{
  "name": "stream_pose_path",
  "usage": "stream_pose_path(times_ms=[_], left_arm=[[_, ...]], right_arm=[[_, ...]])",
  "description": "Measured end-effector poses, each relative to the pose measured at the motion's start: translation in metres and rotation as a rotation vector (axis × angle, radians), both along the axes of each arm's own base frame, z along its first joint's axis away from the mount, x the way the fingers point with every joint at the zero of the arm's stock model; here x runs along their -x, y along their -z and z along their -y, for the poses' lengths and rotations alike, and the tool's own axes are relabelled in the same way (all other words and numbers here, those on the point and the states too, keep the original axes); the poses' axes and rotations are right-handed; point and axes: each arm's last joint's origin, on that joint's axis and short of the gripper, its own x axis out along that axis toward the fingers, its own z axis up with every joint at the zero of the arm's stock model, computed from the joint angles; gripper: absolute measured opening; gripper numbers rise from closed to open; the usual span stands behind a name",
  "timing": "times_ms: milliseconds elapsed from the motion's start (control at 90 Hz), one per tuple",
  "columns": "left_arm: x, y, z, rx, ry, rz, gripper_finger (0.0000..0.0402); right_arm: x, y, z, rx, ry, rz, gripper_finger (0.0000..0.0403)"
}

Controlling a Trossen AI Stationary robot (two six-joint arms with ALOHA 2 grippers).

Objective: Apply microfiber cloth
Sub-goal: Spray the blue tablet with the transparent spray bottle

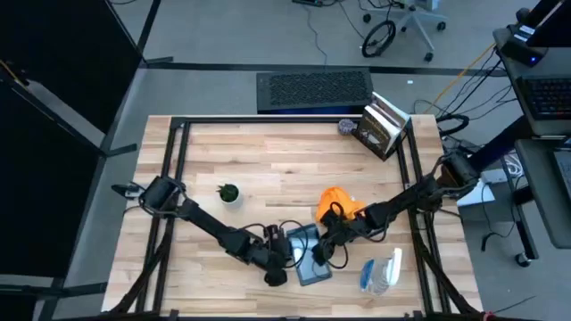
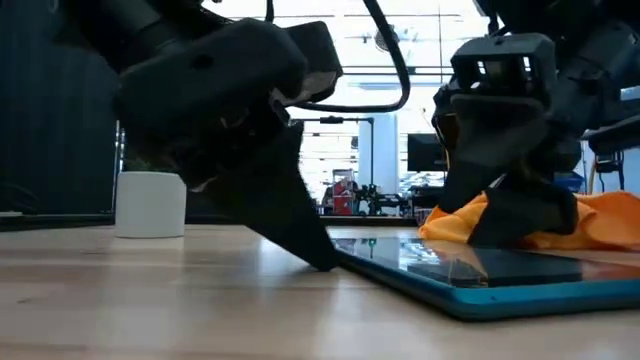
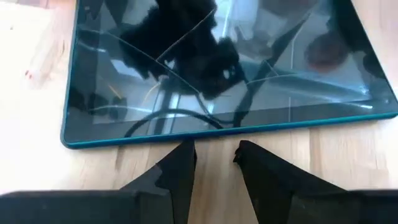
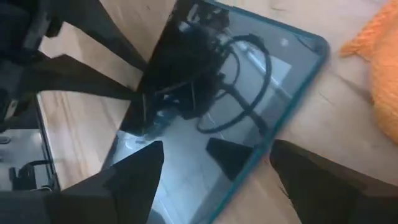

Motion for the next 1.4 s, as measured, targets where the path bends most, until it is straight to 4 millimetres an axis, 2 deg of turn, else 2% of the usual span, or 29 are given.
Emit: stream_pose_path(times_ms=[422, 544, 689, 911, 1056, 1222, 1400], left_arm=[[-0.008, 0.0, -0.01, 0.025, -0.022, 0.026, 0.0118], [-0.009, 0.0, -0.011, 0.007, -0.018, 0.039, 0.0118], [-0.009, 0.0, -0.012, 0.003, -0.018, 0.042, 0.0118], [-0.009, -0.001, -0.012, 0.003, -0.016, 0.038, 0.0118], [-0.003, -0.012, -0.013, 0.009, -0.004, 0.011, 0.0118], [0.007, -0.045, -0.016, 0.023, 0.001, 0.027, 0.0118], [0.018, -0.075, -0.021, 0.01, 0.008, 0.037, 0.0118]], right_arm=[[-0.003, -0.002, -0.004, 0.015, -0.073, 0.071, 0.029], [-0.005, -0.003, -0.005, 0.026, -0.107, 0.099, 0.0275], [-0.006, -0.004, -0.006, 0.041, -0.147, 0.124, 0.022], [-0.007, -0.009, -0.006, 0.043, -0.158, 0.147, 0.0084], [-0.01, -0.013, -0.008, 0.066, -0.191, 0.184, 0.0025], [-0.011, -0.016, -0.008, 0.137, -0.248, 0.243, 0.0021], [-0.009, -0.028, -0.006, 0.213, -0.307, 0.302, 0.0015]])
